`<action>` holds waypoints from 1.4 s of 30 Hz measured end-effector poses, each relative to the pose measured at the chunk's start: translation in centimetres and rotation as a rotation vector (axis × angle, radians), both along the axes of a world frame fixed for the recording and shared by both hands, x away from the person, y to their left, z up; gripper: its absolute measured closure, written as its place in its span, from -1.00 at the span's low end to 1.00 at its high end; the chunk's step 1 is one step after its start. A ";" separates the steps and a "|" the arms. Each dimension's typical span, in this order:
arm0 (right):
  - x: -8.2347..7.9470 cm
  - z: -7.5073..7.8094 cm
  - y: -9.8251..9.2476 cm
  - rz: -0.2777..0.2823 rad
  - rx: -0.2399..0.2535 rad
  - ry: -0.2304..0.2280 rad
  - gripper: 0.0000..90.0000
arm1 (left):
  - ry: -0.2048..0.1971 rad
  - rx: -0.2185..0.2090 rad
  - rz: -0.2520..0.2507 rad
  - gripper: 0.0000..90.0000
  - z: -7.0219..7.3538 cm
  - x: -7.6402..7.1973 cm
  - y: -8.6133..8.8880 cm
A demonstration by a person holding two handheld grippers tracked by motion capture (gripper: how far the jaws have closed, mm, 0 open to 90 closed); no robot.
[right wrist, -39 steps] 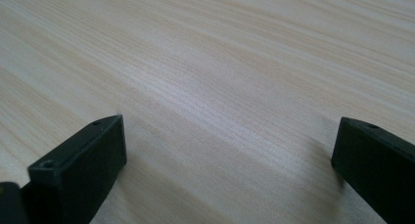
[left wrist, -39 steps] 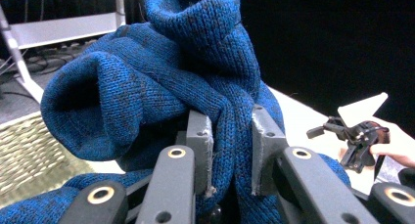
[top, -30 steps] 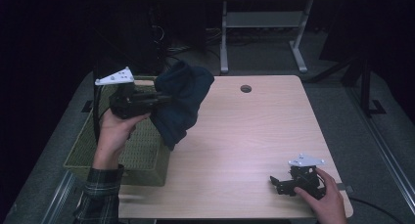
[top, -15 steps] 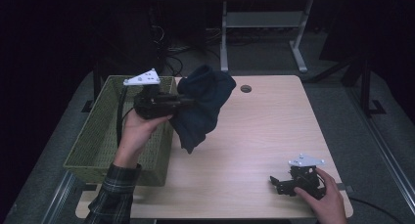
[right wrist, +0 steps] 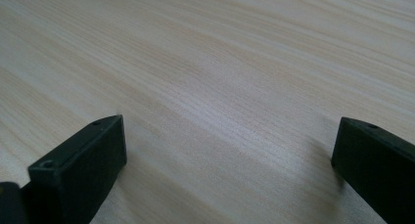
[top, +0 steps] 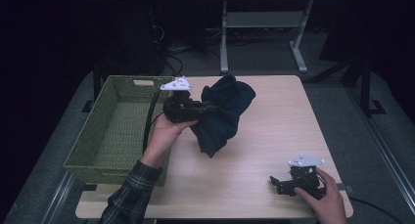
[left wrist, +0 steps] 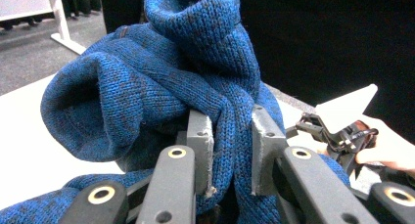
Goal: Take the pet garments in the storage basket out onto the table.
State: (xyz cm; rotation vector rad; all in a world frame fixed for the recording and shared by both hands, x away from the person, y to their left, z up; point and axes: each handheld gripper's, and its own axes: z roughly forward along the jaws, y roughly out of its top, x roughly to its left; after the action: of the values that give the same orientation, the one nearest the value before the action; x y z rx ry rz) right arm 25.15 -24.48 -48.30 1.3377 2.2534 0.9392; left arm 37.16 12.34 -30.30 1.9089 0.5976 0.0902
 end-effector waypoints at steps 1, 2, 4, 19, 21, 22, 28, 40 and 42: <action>0.0 0.0 0.0 0.000 0.000 0.000 -1.00 | 0.002 0.006 -0.003 0.65 -0.2 0.0 -0.2; 0.0 0.0 0.0 0.000 0.000 0.000 -1.00 | 0.004 0.007 -0.002 0.65 -0.4 0.1 -0.4; 0.0 0.0 0.0 0.000 0.000 -0.001 -1.00 | 0.006 0.011 -0.004 0.65 -0.7 0.2 -0.9; 0.0 0.0 0.0 0.000 0.001 -0.001 -1.00 | 0.053 0.077 -0.045 0.65 -3.7 0.9 -4.8; 0.0 0.0 0.0 0.000 0.001 -0.001 -1.00 | 0.056 0.082 -0.047 0.65 -4.1 1.0 -5.3; 0.0 0.0 0.0 0.000 0.001 0.000 -1.00 | 0.055 0.087 -0.049 0.65 -4.2 1.1 -5.5; 0.0 0.0 0.0 0.003 0.000 -0.002 -1.00 | 0.059 0.117 -0.047 0.65 -5.4 1.4 -7.0; 0.0 0.0 0.0 0.003 0.000 0.001 -1.00 | 0.111 0.160 -0.054 0.64 -8.2 2.4 -9.1; 0.0 0.0 0.0 0.003 0.000 0.001 -1.00 | 0.116 0.168 -0.057 0.64 -8.7 2.5 -9.5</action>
State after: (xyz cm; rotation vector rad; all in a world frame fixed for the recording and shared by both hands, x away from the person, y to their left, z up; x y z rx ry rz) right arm 25.12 -24.47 -48.32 1.3349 2.2569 0.9400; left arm 39.64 2.86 -39.04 2.1037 0.6299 -0.0076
